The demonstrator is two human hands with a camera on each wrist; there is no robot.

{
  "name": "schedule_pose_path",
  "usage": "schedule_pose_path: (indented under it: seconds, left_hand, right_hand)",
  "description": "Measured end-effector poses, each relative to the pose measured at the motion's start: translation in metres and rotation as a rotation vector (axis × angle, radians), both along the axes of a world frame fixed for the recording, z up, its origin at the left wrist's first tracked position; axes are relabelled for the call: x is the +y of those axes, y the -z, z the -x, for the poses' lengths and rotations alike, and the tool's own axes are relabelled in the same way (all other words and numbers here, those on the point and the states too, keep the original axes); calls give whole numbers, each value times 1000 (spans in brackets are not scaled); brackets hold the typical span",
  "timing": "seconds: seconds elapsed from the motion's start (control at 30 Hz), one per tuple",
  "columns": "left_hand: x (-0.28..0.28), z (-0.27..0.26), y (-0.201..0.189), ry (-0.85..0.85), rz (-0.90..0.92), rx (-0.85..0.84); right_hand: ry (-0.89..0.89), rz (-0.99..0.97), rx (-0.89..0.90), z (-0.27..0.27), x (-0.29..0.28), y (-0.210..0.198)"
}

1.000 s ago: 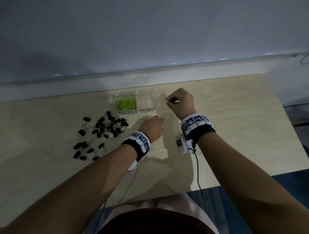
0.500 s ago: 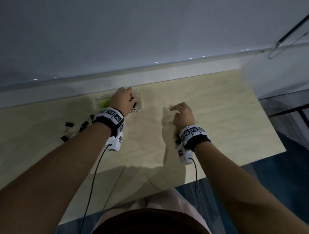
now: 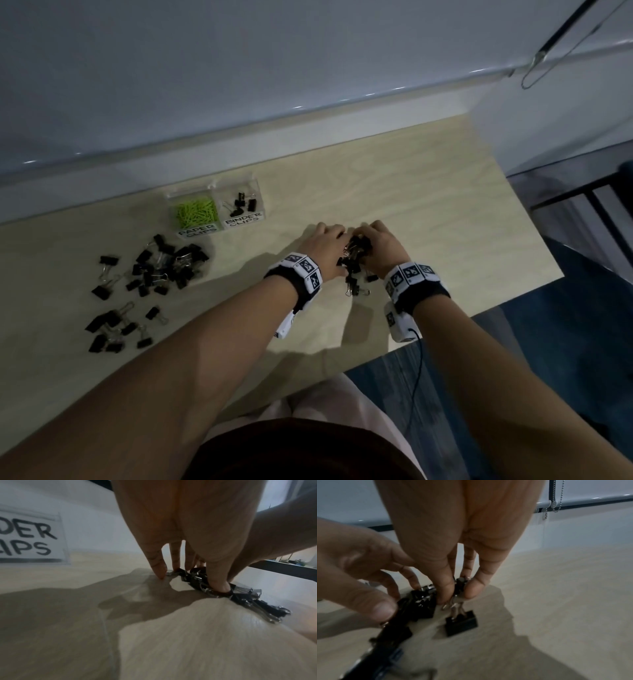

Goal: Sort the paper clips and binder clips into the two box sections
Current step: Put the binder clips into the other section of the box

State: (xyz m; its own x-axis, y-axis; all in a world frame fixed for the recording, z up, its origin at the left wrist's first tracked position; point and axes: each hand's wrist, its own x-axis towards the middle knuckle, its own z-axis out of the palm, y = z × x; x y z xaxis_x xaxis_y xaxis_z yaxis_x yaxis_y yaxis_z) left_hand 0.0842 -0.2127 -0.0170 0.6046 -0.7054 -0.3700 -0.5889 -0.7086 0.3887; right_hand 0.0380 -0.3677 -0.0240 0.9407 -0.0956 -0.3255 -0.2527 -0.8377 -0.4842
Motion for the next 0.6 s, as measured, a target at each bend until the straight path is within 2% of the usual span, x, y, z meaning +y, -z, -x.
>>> schedule_pose_path:
  seconds: [0.17,0.37,0.5,0.6]
  left_hand:
    - [11,0,6,-149,103,65]
    - [31,-1,6,-354,206,115]
    - [39,-4,7,-357,236,115]
    - [44,-5,6,-290,241,127]
  right_hand:
    - [49,33,14,-4,11,-1]
    - [125,-52,-7,-5,23,1]
    - [171,-91,-40,-2,25,2]
    - [200,-101,-33,2,23,1]
